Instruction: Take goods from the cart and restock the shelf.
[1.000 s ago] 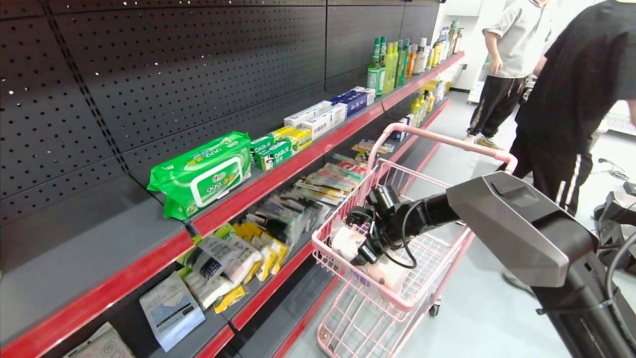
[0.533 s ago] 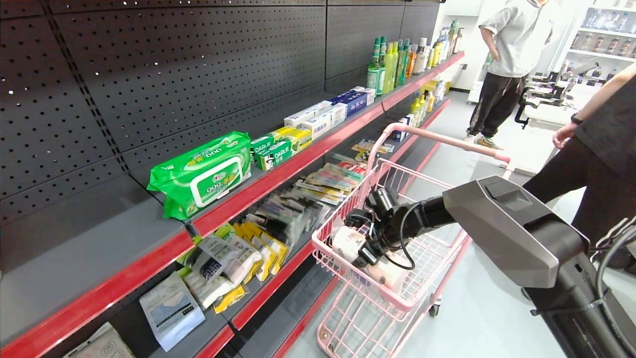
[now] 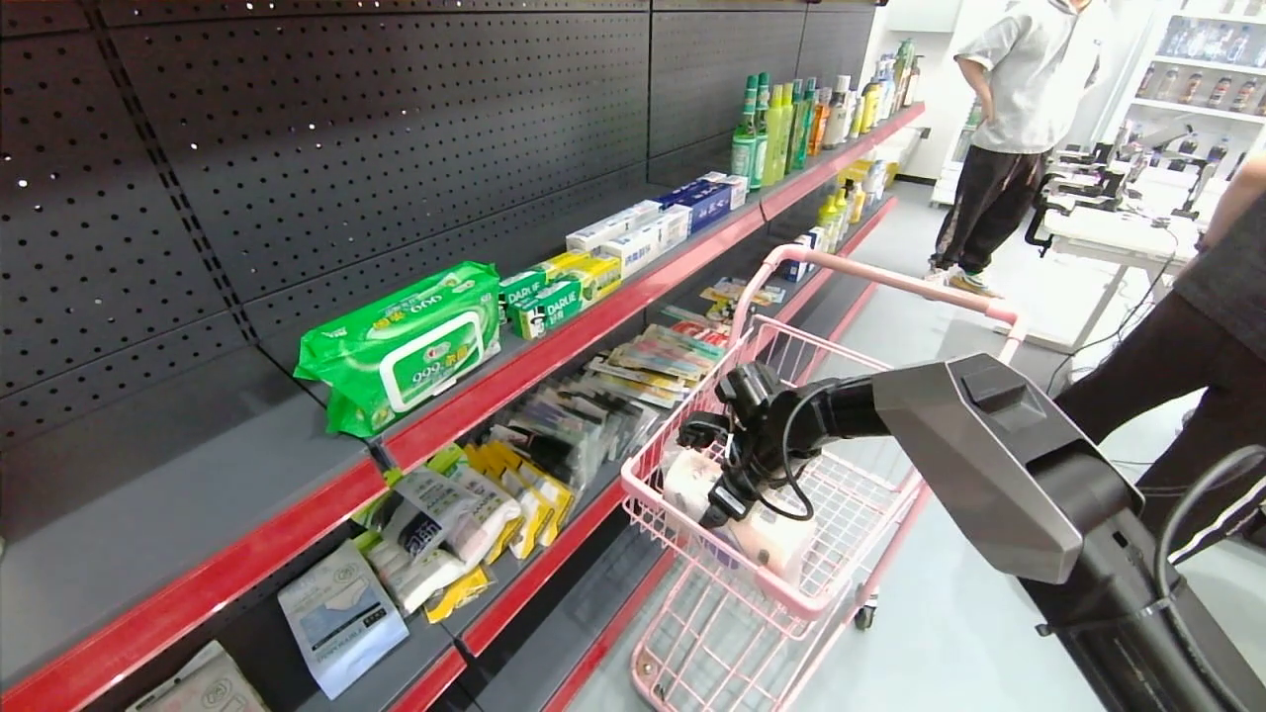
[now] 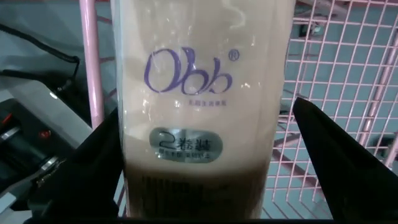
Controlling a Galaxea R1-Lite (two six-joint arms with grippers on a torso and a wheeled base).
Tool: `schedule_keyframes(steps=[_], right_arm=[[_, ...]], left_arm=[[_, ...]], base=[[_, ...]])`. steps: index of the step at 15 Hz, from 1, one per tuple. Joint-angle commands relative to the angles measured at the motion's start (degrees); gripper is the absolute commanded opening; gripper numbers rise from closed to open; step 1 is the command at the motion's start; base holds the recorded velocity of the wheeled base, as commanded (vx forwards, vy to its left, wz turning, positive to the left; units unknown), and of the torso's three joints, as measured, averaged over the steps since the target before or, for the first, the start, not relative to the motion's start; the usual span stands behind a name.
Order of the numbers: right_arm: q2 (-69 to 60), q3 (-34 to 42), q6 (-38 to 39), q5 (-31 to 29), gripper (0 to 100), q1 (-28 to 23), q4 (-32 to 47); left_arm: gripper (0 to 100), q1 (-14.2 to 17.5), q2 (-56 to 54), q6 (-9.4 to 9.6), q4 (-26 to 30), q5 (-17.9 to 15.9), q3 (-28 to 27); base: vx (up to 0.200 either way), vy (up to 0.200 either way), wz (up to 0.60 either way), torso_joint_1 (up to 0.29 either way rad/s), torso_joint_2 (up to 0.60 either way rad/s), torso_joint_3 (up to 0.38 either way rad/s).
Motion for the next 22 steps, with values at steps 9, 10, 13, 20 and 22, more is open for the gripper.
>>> schedule_keyframes(steps=[9,10,13,20,22], right_arm=[[5.08,-1.41,-2.21,-0.31,100,1.88,6.25],[5.08,-1.41,-2.29,-0.4,100,2.06,6.25],[5.08,-1.41,-3.52,-2.25,100,2.06,6.07],[4.55,-1.41,-2.91,-2.25,0,1.79,6.25],[2.53,-1.41,-1.33,-2.25,0,1.79,7.3]], left_arm=[[100,0.0,0.05,0.0,-0.04,0.0,0.0],[100,0.0,0.05,0.0,-0.04,0.0,0.0],[100,0.0,0.05,0.0,-0.04,0.0,0.0],[100,0.0,0.05,0.0,-0.13,-0.09,0.0],[100,0.0,0.05,0.0,-0.13,0.0,0.0]], base=[[0.0,0.0,0.0,0.0,0.0,0.0],[0.0,0.0,0.0,0.0,0.0,0.0],[0.0,0.0,0.0,0.0,0.0,0.0],[0.0,0.0,0.0,0.0,0.0,0.0],[0.0,0.0,0.0,0.0,0.0,0.0]])
